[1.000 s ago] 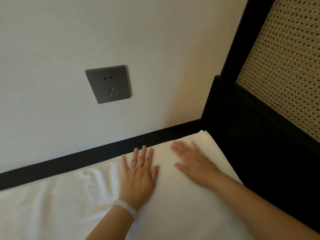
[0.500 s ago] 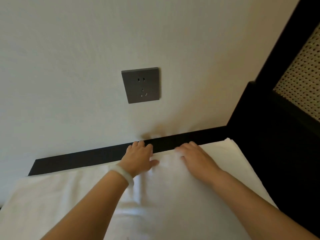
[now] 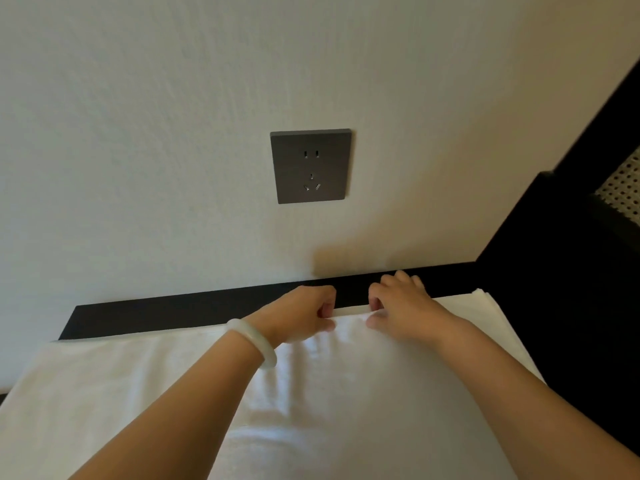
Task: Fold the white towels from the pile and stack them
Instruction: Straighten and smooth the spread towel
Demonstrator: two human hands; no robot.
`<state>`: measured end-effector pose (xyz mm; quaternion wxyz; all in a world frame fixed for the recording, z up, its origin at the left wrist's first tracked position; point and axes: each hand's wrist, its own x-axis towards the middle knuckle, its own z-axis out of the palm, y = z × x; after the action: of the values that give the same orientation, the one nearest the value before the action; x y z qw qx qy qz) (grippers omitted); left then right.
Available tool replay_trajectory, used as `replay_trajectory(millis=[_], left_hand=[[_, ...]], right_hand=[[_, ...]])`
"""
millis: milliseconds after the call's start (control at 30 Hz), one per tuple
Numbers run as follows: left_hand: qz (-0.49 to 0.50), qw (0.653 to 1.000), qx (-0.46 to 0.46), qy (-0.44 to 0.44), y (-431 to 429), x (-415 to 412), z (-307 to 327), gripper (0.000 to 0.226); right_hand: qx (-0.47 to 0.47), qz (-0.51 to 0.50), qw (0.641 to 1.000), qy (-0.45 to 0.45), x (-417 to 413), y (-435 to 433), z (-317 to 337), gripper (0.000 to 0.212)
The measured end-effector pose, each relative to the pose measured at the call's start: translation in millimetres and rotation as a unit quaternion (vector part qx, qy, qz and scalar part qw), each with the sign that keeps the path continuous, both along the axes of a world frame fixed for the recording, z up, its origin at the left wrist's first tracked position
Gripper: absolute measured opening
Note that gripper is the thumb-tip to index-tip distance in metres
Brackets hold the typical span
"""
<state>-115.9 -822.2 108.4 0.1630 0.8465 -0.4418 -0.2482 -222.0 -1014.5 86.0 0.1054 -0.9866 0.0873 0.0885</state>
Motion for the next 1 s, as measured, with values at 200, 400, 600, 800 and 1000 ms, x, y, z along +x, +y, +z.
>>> replay_trajectory(millis=[200,400,600,800,1000], left_hand=[[-0.054,0.993,0.07,-0.075,4.9,3.2,4.2,0.028],[-0.087,0.992,0.066,-0.067,0.1,0.6,0.5,0.037],[-0.08,0.995,0.049,-0.032,2.7,9.4,-2.0,0.036],[0.005,0.997,-0.004,-0.071,14.3,8.8,-11.4,0.027],[0.073,0.975,-0.016,-0.21,24.2,-0.4,-35.4,0.031]], right_hand=[[0.091,-0.015,0.995,0.038,0.8,-6.7,10.2,0.023],[0.061,-0.037,0.992,0.108,4.2,-8.5,20.2,0.014],[0.138,-0.018,0.987,0.078,3.2,-13.7,16.6,0.017],[0.19,-0.062,0.98,0.009,-4.5,-19.0,6.6,0.02],[0.089,-0.079,0.987,-0.106,-13.7,-9.7,-18.9,0.014]])
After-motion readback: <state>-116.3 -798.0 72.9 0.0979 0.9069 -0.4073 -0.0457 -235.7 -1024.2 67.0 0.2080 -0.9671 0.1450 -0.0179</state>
